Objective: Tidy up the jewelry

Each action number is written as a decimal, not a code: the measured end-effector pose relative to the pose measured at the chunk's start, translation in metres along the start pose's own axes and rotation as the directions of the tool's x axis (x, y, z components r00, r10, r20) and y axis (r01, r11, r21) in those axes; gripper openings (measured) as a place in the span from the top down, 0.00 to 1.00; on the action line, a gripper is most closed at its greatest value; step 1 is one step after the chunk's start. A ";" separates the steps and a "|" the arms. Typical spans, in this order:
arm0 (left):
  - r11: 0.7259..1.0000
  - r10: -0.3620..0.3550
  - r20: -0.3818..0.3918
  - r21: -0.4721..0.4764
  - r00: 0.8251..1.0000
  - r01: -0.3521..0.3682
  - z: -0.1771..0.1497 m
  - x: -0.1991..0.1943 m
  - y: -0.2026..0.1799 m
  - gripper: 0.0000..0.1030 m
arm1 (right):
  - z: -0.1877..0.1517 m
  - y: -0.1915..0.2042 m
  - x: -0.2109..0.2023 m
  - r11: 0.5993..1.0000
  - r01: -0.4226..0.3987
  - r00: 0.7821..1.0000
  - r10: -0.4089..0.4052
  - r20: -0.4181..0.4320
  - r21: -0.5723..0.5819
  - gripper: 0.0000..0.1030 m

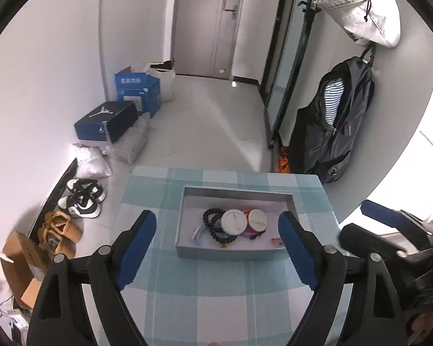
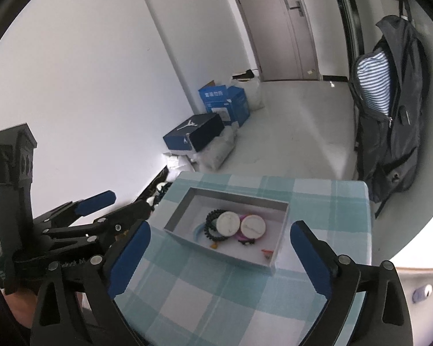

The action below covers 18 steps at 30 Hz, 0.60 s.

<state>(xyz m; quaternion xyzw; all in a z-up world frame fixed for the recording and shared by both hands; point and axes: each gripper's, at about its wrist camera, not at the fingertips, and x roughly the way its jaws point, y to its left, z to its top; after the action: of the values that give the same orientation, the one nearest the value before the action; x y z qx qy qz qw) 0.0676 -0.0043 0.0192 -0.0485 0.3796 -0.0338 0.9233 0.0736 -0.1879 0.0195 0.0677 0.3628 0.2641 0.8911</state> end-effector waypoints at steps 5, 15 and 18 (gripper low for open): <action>0.999 0.032 0.005 -0.025 0.999 -0.032 -0.004 -0.019 0.004 0.19 | -0.011 -0.001 -0.025 0.999 0.032 0.999 -0.033 0.033 0.031 0.03; 0.998 0.064 0.011 -0.026 0.998 -0.063 -0.030 -0.028 0.003 0.19 | -0.030 0.007 -0.036 0.998 0.056 0.997 -0.057 0.045 0.024 0.03; 0.997 0.071 0.003 -0.018 0.997 -0.071 -0.032 -0.023 0.003 0.19 | -0.033 0.007 -0.033 0.998 0.059 0.998 -0.059 0.036 0.019 0.03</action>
<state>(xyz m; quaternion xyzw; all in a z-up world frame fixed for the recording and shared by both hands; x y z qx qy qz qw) 0.0294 -0.0007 0.0122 -0.0433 0.3798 0.0023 0.9240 0.0286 -0.2009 0.0179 0.0696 0.3506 0.2333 0.9044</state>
